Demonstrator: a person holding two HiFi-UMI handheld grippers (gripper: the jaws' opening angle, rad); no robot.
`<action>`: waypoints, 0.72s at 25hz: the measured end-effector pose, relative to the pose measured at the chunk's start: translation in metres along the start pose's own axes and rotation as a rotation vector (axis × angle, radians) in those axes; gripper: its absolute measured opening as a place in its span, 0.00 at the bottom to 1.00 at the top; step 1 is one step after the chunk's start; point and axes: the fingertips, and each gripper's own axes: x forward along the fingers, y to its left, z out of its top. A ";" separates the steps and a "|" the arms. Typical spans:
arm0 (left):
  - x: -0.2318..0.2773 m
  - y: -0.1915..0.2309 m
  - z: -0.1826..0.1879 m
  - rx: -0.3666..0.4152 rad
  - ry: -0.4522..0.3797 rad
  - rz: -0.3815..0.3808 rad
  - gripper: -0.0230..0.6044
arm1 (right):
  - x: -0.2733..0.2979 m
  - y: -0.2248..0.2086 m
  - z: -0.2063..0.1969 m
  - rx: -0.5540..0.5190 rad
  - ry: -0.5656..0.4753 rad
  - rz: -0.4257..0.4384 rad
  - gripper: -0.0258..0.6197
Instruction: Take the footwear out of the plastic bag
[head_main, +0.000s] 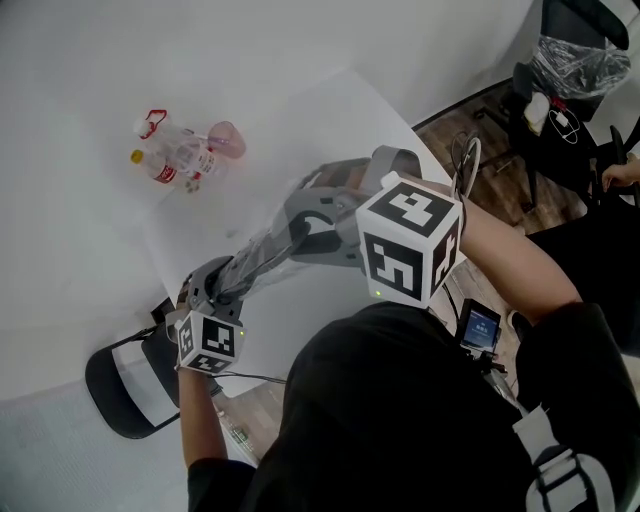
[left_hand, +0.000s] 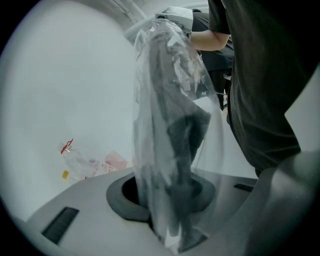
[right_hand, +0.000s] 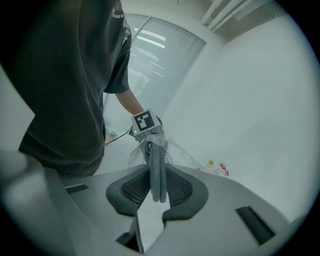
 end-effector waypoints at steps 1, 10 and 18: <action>0.000 0.000 -0.002 -0.004 0.002 -0.002 0.25 | 0.000 0.000 -0.001 0.005 0.000 0.002 0.17; 0.003 0.002 -0.018 -0.034 0.038 0.000 0.25 | -0.008 -0.003 -0.011 0.038 -0.008 -0.008 0.17; 0.006 0.002 -0.032 -0.053 0.052 0.006 0.25 | -0.008 -0.004 -0.018 0.058 -0.001 -0.009 0.17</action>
